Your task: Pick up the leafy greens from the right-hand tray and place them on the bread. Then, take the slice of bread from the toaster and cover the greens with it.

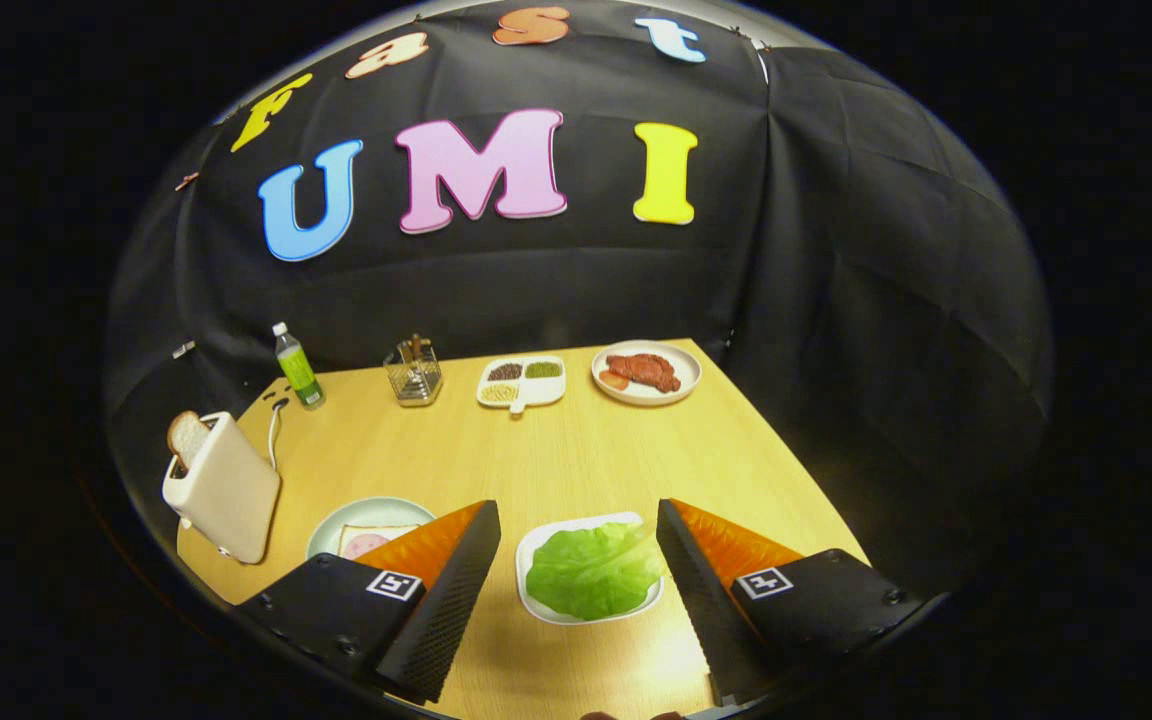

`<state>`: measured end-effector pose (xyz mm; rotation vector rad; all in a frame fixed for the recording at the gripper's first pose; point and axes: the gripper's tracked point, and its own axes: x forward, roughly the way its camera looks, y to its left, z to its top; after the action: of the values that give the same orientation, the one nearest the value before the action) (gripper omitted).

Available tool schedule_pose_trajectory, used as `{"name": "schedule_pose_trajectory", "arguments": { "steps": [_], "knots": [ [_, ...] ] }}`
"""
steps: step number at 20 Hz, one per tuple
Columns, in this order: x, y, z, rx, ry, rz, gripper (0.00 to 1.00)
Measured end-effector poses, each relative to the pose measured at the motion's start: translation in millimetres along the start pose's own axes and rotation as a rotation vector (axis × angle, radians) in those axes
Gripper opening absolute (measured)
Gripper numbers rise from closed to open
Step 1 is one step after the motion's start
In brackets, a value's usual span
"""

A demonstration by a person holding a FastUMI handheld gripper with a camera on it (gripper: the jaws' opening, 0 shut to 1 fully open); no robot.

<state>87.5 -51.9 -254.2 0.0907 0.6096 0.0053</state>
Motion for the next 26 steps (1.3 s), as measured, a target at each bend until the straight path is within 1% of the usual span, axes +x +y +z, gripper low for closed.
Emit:
{"name": "schedule_pose_trajectory", "arguments": {
  "steps": [3, 7, 10, 14, 17, 18, 19, 21, 24, 26],
  "knots": [
    [32, -5, -37, 0.005, 0.112, -0.013, 0.98],
    [70, -18, -81, 0.009, 0.225, -0.048, 0.98],
    [93, -26, -102, 0.032, 0.281, -0.074, 0.97],
    [113, -32, -112, 0.037, 0.312, -0.094, 0.95],
    [116, -28, -115, 0.007, 0.318, -0.091, 0.89],
    [117, -26, -116, -0.012, 0.323, -0.076, 0.89],
    [117, -22, -119, -0.003, 0.335, -0.051, 0.87],
    [117, -21, -119, 0.016, 0.349, -0.053, 0.73],
    [117, -21, -118, 0.006, 0.359, -0.043, 0.7],
    [117, -20, -119, 0.009, 0.367, -0.04, 0.65]
  ]
}}
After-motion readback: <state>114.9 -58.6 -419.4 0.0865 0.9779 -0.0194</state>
